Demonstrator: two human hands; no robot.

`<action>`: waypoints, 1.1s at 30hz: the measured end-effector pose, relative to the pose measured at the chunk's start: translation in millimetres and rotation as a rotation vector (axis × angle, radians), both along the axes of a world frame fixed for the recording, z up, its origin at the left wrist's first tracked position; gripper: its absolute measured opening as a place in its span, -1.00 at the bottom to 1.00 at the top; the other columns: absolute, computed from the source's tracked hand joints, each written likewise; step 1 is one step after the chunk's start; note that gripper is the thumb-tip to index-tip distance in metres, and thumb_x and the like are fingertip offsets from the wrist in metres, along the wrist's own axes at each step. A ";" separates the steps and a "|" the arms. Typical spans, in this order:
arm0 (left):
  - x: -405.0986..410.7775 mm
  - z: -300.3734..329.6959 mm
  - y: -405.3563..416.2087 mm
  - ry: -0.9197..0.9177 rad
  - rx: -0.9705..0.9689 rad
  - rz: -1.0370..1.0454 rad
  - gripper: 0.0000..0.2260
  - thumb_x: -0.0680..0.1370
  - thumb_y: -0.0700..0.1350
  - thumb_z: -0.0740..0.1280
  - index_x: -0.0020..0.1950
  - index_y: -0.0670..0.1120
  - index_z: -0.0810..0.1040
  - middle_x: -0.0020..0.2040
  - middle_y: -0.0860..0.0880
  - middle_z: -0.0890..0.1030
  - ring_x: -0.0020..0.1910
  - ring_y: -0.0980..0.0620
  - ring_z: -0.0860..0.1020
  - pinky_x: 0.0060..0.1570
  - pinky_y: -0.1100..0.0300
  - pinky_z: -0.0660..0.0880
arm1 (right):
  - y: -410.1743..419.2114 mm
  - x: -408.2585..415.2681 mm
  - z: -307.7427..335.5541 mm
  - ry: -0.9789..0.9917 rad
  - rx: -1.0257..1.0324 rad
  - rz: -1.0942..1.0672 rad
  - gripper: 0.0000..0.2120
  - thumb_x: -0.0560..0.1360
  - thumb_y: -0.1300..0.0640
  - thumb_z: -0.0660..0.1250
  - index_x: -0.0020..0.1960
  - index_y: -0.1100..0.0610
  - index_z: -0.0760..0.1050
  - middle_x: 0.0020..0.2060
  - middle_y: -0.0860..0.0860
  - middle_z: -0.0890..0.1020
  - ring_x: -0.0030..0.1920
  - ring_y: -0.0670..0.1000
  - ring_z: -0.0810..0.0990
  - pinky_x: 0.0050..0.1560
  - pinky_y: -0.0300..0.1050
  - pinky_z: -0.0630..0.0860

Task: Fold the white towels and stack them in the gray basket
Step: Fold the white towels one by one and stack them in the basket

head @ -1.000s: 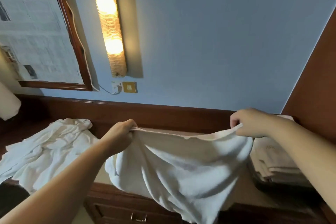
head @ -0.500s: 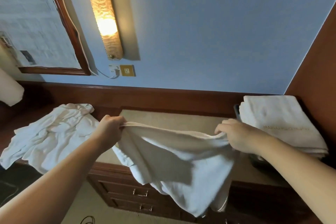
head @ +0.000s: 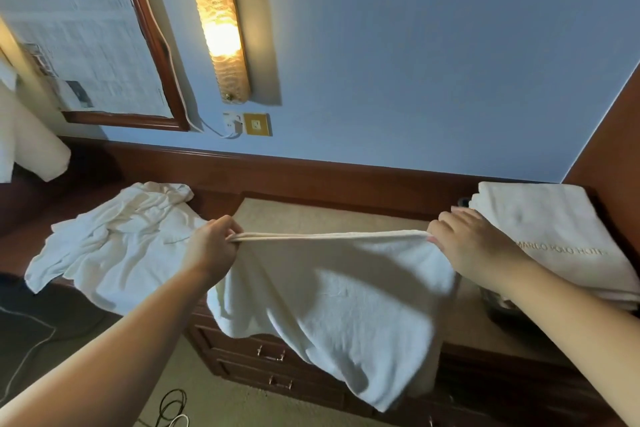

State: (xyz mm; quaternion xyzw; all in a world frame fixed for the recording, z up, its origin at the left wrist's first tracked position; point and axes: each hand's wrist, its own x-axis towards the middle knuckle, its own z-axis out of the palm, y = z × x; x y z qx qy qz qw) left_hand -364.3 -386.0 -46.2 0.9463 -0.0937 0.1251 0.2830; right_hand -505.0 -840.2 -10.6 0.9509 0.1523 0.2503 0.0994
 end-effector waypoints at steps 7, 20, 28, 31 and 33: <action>-23.3 35.2 -41.9 0.028 -0.125 0.006 -0.82 0.46 -0.18 0.51 -0.16 0.12 0.65 -0.25 0.13 0.61 -0.23 0.14 0.55 -0.24 0.16 0.38 | 9.2 -9.0 13.9 0.360 0.306 -0.253 -0.80 0.56 0.32 0.19 0.05 0.05 0.42 -0.04 -0.02 0.46 -0.16 0.08 0.49 -0.19 0.02 0.51; -98.0 118.5 -144.5 0.000 -0.146 -0.224 -0.84 0.41 -0.18 0.46 -0.18 0.09 0.60 -0.21 0.14 0.64 -0.22 0.18 0.59 -0.23 0.17 0.55 | 127.6 -26.2 70.0 0.369 0.275 -0.165 -0.18 0.34 -0.69 0.07 0.23 -0.07 0.46 0.02 -0.06 0.70 0.00 0.07 0.67 -0.11 -0.05 0.54; -102.0 133.9 -156.1 -0.028 -0.028 -0.243 -0.85 0.38 -0.11 0.49 -0.23 0.09 0.55 -0.27 0.14 0.60 -0.25 0.22 0.54 -0.34 0.39 0.33 | 135.3 -38.5 30.5 0.076 0.407 -0.160 -0.59 0.58 -0.37 0.12 0.08 -0.04 0.44 -0.34 -0.09 0.58 -0.44 0.00 0.55 -0.37 -0.08 0.61; -99.8 134.0 -156.6 -0.020 -0.022 -0.287 -0.85 0.37 -0.12 0.49 -0.23 0.10 0.57 -0.27 0.14 0.61 -0.21 0.25 0.54 -0.34 0.40 0.38 | 127.0 -36.3 29.7 0.140 0.460 -0.132 -0.67 0.65 -0.28 0.10 0.20 -0.09 0.44 -0.27 -0.09 0.63 -0.38 0.02 0.56 -0.31 -0.07 0.59; -99.6 132.2 -157.4 -0.028 -0.012 -0.323 -0.84 0.38 -0.13 0.49 -0.23 0.10 0.57 -0.27 0.14 0.61 -0.21 0.23 0.55 -0.34 0.39 0.39 | 124.8 -35.7 32.3 0.176 0.443 -0.119 -0.70 0.65 -0.23 0.13 0.27 -0.11 0.42 -0.20 -0.06 0.65 -0.35 0.05 0.50 -0.35 -0.12 0.43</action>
